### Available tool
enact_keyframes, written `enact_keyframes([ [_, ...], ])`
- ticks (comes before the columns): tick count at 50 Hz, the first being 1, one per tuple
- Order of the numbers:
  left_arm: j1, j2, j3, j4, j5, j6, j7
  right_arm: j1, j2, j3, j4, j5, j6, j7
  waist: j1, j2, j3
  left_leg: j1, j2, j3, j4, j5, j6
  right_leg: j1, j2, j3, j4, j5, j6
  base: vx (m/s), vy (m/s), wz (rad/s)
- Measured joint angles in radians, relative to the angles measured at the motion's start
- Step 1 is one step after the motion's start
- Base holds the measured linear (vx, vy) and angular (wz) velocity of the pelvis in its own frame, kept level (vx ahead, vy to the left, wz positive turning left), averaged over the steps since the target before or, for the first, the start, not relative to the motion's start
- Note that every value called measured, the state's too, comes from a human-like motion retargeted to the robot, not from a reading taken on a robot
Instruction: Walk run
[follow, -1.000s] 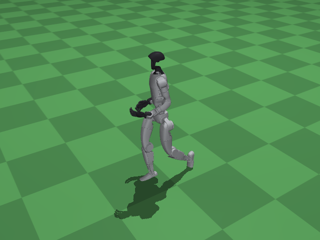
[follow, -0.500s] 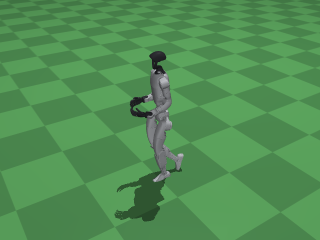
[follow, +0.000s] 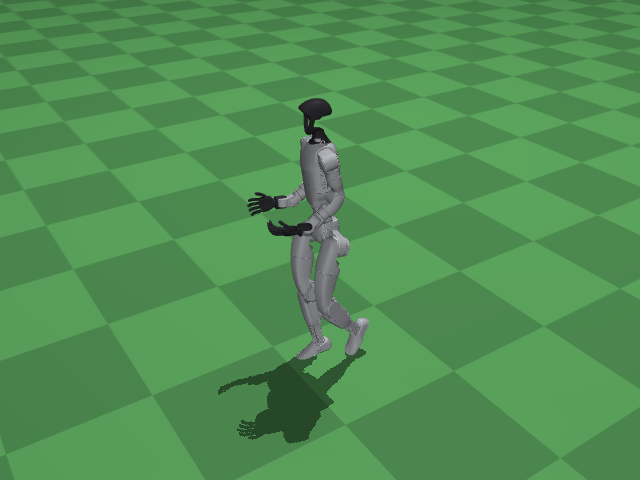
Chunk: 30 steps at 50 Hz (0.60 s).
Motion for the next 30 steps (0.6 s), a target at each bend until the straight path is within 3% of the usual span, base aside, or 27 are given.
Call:
enact_keyframes([
  [2,0.024,0.010,0.001,-0.003,-0.003,0.011,-0.017,-0.038,-0.006,0.029,-0.075,0.058,-0.023,-0.001,0.058,-0.028,0.000,-0.061,0.015,0.066,-0.123,-0.097,0.019,0.055,-0.023,-0.056,-0.054,0.077,0.019,0.75,-0.14,-0.44],
  [5,0.049,0.055,-0.007,-0.010,-0.012,0.043,-0.059,-0.065,-0.072,0.072,-0.213,0.075,-0.017,0.060,0.134,-0.039,0.015,-0.111,0.016,0.109,-0.423,-0.160,0.021,0.133,0.004,-0.099,-0.104,0.161,0.033,0.84,-0.13,-0.35],
  [10,0.049,0.121,-0.028,-0.045,-0.028,0.053,-0.063,-0.050,-0.212,0.081,-0.426,-0.007,0.065,0.153,0.160,0.001,0.047,-0.080,-0.043,0.197,-0.805,-0.154,-0.034,0.280,0.082,-0.182,-0.110,0.168,0.032,0.87,-0.09,0.43],
  [12,0.038,0.131,-0.027,-0.054,-0.014,0.048,-0.062,-0.028,-0.247,0.082,-0.464,-0.030,0.072,0.141,0.165,-0.010,0.038,-0.073,-0.053,0.228,-0.781,-0.058,0.138,0.304,0.091,-0.165,-0.047,0.218,0.048,1.12,-0.24,0.37],
  [13,0.032,0.135,-0.022,-0.052,-0.006,0.047,-0.065,-0.014,-0.256,0.085,-0.465,-0.042,0.074,0.132,0.178,-0.019,0.026,-0.064,-0.040,0.250,-0.753,-0.092,0.202,0.315,0.095,-0.174,-0.010,0.273,0.065,1.17,-0.47,-0.01],
  [15,0.015,0.128,-0.015,-0.028,0.011,0.052,-0.070,0.017,-0.247,0.070,-0.415,-0.074,0.069,0.125,0.182,-0.027,-0.014,-0.066,-0.043,0.185,-0.644,-0.225,0.223,0.317,0.074,-0.311,0.088,0.426,0.125,1.17,-0.33,0.18],
  [17,-0.022,0.093,0.025,0.000,0.015,0.065,-0.066,0.029,-0.212,0.034,-0.290,-0.126,0.058,0.164,0.167,0.007,-0.013,-0.098,-0.009,0.105,-0.547,-0.271,0.223,0.208,0.073,-0.240,0.338,0.534,0.187,0.68,0.35,0.61],
  [18,-0.035,0.078,0.032,0.007,0.017,0.067,-0.052,0.042,-0.193,0.020,-0.221,-0.167,0.069,0.172,0.150,0.012,0.002,-0.084,-0.008,0.113,-0.511,-0.287,0.223,0.141,0.097,-0.153,0.492,0.534,0.205,0.66,0.29,0.99],
  [20,-0.055,0.064,0.011,-0.003,0.023,0.033,-0.006,0.075,-0.160,0.001,-0.112,-0.263,0.088,0.166,0.160,0.087,0.015,-0.048,0.028,0.064,-0.522,-0.302,0.223,0.054,0.187,-0.073,0.573,0.493,0.191,0.71,0.20,0.97],
  [23,-0.070,0.047,-0.022,-0.023,0.006,0.000,0.027,0.162,-0.197,-0.036,-0.050,-0.322,0.068,0.154,0.169,0.138,0.026,0.036,-0.007,-0.015,-0.616,-0.270,0.223,-0.022,0.100,-0.118,0.581,0.314,0.078,0.72,0.25,1.32],
  [25,-0.075,0.056,-0.048,-0.035,-0.018,0.009,0.020,0.230,-0.224,-0.065,-0.033,-0.346,0.050,0.152,0.148,0.144,0.028,0.078,-0.059,-0.090,-0.673,-0.231,0.223,-0.066,0.032,-0.115,0.511,0.218,0.039,0.55,0.15,2.13],
  [27,-0.073,0.079,-0.069,-0.051,-0.038,0.018,0.005,0.291,-0.250,-0.072,-0.024,-0.363,0.043,0.146,0.100,0.140,0.017,0.118,-0.098,-0.157,-0.709,-0.207,0.221,-0.099,-0.020,-0.105,0.379,0.152,0.042,0.66,0.08,2.58],
  [30,-0.076,0.121,-0.082,-0.072,-0.053,0.028,-0.012,0.365,-0.276,-0.073,-0.024,-0.381,0.030,0.125,0.022,0.115,0.005,0.176,-0.171,-0.287,-0.740,-0.188,0.223,-0.128,-0.028,-0.018,0.140,0.113,0.062,0.76,-0.07,2.62],
])
